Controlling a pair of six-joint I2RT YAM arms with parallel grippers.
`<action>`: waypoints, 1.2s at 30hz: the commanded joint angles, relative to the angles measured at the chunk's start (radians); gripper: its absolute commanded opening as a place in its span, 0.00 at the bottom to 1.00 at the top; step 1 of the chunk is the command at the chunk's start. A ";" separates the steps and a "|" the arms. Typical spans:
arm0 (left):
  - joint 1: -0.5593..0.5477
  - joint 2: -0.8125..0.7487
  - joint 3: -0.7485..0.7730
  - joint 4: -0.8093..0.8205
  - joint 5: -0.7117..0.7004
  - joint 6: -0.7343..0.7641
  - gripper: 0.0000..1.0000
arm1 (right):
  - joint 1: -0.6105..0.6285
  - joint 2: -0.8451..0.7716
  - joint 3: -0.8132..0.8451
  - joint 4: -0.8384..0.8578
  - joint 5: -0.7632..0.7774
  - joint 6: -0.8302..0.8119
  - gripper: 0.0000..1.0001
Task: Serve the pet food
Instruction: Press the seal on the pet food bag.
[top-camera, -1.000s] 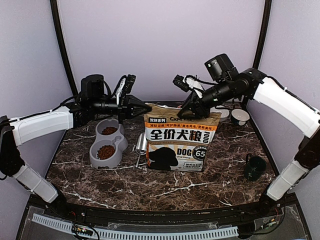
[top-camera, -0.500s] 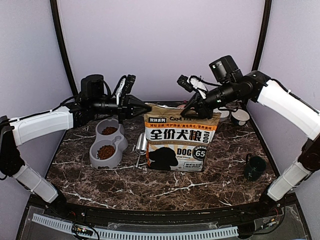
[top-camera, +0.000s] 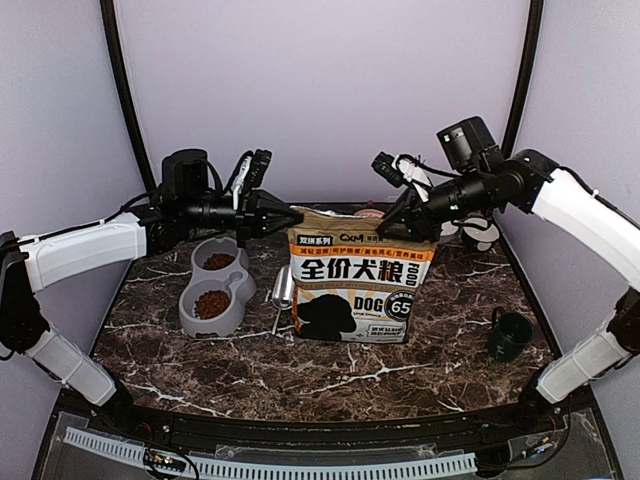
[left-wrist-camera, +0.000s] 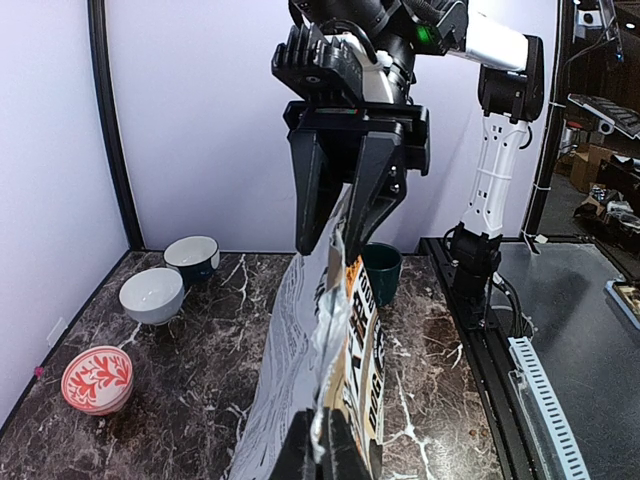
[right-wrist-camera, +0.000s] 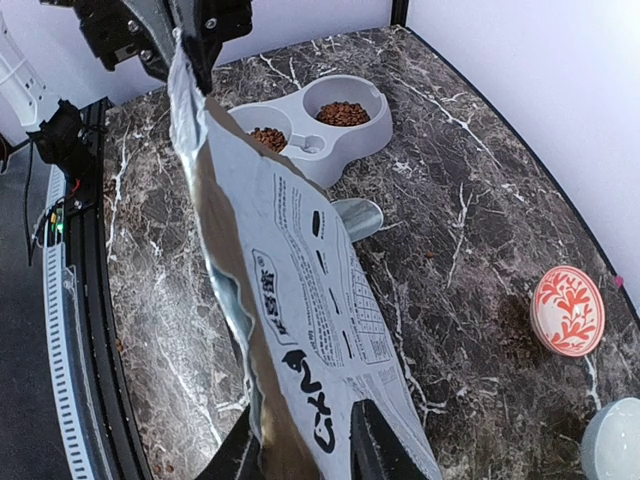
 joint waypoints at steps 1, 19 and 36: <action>-0.004 -0.038 -0.009 0.010 0.031 0.003 0.00 | -0.016 -0.049 -0.044 0.030 0.015 0.010 0.18; -0.004 -0.047 -0.009 0.009 0.030 0.005 0.00 | -0.027 -0.100 -0.090 0.054 0.064 0.029 0.38; -0.004 -0.043 -0.011 0.011 0.029 0.006 0.00 | -0.051 -0.197 -0.186 0.085 0.106 0.032 0.18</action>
